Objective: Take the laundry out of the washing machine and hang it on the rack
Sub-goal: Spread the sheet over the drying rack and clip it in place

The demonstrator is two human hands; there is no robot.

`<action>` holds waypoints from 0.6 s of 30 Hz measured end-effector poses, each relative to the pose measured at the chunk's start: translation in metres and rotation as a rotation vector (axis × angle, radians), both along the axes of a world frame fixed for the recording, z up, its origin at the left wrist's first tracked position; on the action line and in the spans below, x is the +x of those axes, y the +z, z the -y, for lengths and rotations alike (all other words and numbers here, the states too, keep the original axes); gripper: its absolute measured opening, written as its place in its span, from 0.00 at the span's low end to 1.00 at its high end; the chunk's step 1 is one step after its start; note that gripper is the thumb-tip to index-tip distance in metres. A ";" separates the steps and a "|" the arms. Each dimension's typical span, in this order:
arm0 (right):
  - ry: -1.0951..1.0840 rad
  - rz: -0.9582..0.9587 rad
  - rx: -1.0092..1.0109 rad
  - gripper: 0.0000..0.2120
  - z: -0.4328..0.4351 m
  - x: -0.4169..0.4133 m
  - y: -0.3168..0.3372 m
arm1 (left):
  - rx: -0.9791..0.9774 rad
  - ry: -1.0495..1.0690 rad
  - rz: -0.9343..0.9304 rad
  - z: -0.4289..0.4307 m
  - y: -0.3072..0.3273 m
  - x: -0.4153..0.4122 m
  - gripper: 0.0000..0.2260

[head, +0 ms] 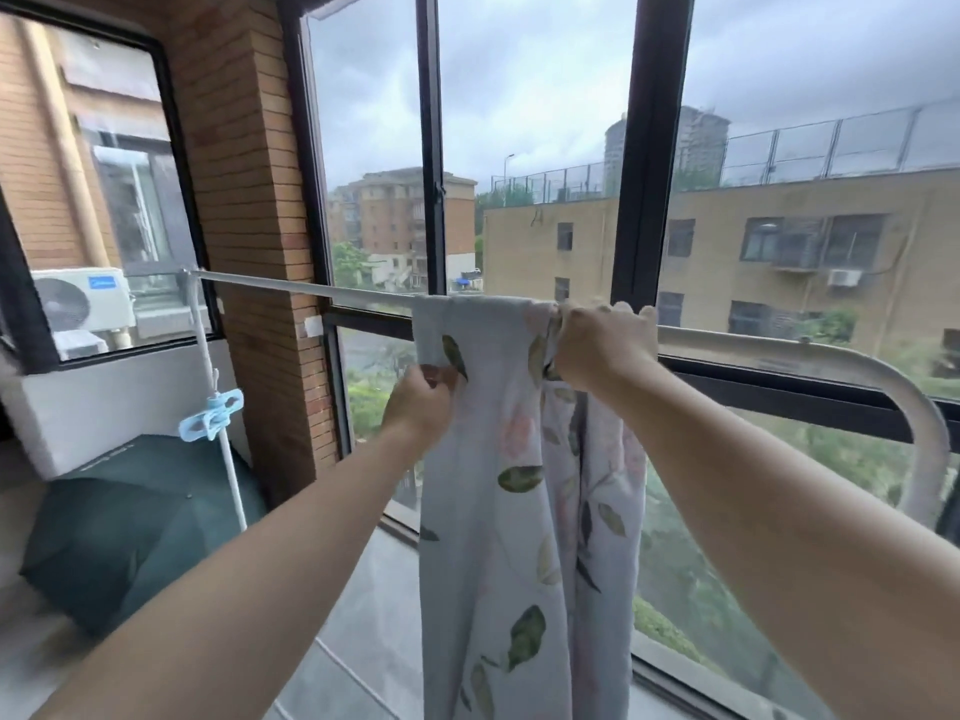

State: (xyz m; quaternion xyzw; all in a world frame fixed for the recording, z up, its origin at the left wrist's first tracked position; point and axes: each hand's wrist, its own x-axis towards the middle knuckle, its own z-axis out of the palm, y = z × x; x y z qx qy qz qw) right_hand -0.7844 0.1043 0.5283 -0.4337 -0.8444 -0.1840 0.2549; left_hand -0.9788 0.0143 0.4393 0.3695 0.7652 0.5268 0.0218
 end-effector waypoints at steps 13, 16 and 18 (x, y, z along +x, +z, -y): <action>-0.051 -0.123 -0.228 0.28 0.009 -0.002 0.008 | 0.150 -0.025 0.094 -0.030 0.034 -0.048 0.15; -0.118 -0.150 -0.154 0.32 0.002 -0.006 0.005 | 0.195 0.014 0.074 -0.035 0.034 -0.056 0.14; -0.153 -0.176 -0.105 0.31 0.000 -0.010 0.002 | 0.190 0.014 0.053 -0.038 0.036 -0.063 0.14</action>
